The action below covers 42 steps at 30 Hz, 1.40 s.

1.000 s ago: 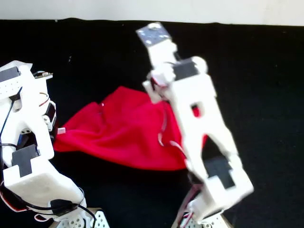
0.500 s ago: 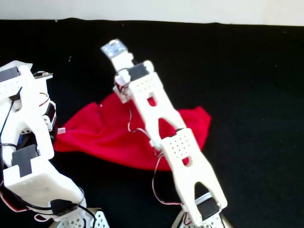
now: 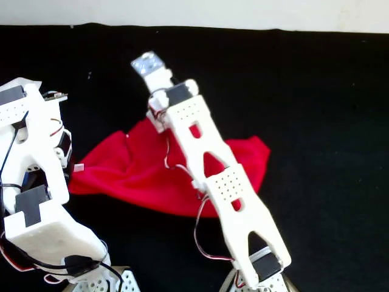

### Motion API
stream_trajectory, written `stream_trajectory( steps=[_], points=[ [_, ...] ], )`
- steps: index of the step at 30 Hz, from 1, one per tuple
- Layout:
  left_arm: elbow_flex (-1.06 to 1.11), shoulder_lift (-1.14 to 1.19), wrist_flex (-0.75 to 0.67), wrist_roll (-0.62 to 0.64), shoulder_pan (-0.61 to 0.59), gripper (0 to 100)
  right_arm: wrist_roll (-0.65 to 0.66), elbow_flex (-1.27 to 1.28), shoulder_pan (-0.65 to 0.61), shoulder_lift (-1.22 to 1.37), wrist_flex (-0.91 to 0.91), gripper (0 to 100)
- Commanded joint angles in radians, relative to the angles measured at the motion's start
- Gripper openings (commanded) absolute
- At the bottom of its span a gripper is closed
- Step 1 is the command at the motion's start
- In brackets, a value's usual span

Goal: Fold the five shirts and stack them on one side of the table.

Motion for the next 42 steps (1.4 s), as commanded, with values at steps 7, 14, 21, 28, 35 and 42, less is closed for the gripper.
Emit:
stream_trajectory(
  steps=[7, 14, 21, 28, 35, 42],
  points=[
    [-0.246, -0.053, 0.011, 0.11, 0.061, 1, -0.003, -0.214, 0.157, -0.286, 0.179, 0.5],
    [-0.584, -0.054, 0.012, 0.262, 0.156, 1, 0.058, -0.211, 0.282, -0.555, 0.162, 0.5],
    [-0.823, -0.07, 0.014, 0.41, 0.26, 1, 0.06, -0.211, 0.487, -0.757, 0.119, 0.5],
    [-0.963, -0.208, 0.012, 0.413, 0.354, 1, 0.104, -0.219, 0.572, -0.886, 0.105, 0.5],
    [-0.914, -0.246, 0.009, 0.413, 0.36, 1, 0.107, -0.213, 0.634, -0.997, 0.005, 0.5],
    [-1.026, -0.32, 0.008, 0.414, 0.32, 1, 0.109, -0.213, 0.682, -1.082, -0.108, 0.5]
  ],
)
